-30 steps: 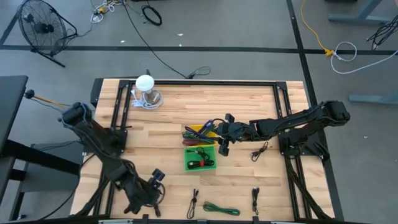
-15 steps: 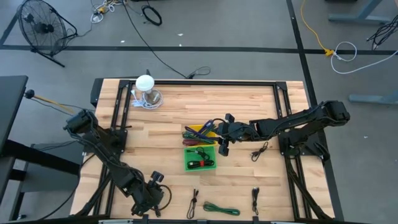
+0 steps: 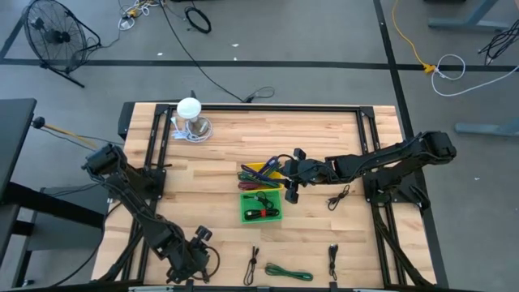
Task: Pick & Place USB Port
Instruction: Put the black USB cable into the green bin
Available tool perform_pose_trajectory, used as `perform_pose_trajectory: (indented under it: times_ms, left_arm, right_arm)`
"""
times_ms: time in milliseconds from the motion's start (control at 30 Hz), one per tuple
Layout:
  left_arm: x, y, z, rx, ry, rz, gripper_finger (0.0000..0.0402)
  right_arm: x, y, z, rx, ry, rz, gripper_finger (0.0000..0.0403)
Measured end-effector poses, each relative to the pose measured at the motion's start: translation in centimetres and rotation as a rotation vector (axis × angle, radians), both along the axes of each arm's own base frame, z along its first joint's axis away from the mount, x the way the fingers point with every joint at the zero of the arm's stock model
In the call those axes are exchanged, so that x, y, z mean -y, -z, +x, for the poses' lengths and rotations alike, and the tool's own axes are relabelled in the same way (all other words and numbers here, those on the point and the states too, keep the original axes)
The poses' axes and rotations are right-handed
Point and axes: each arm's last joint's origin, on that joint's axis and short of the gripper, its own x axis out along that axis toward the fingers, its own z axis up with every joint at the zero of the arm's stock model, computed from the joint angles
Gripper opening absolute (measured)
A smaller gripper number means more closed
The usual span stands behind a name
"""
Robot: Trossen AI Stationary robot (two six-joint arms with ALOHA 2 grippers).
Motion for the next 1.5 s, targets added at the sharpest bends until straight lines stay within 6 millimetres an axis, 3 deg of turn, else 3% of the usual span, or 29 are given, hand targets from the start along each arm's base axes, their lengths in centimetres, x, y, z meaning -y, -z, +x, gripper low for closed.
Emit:
perform_pose_trajectory:
  times_ms: [267, 767, 900, 1067, 1367, 1500]
  left_arm:
    - [0.2, 0.6, -0.1, -0.007, 0.039, 0.037, 0.0149]
    - [0.7, 3.9, 0.4, -0.076, 0.052, 0.117, 0.0146]
    - [0.6, 4.1, 0.5, -0.09, 0.057, 0.123, 0.0117]
    - [0.6, 4.2, 0.5, -0.122, 0.101, 0.102, 0.0019]
    - [-0.1, 4.0, 1.2, -0.112, 0.071, 0.117, 0.0006]
    - [0.1, 2.0, 1.8, -0.01, 0.055, 0.169, 0.0005]
  right_arm:
    - [0.0, 0.1, 0.0, -0.006, 0.0, 0.0, 0.0151]
    - [0.0, 0.1, -0.1, -0.012, 0.009, 0.01, 0.0151]
    - [0.0, 0.1, -0.1, -0.012, 0.009, 0.011, 0.0151]
    - [0.0, 0.1, -0.1, -0.013, 0.009, 0.011, 0.0151]
    - [0.0, 0.1, -0.1, -0.015, 0.009, 0.01, 0.0151]
    - [0.0, 0.2, -0.1, -0.017, 0.009, 0.009, 0.0151]
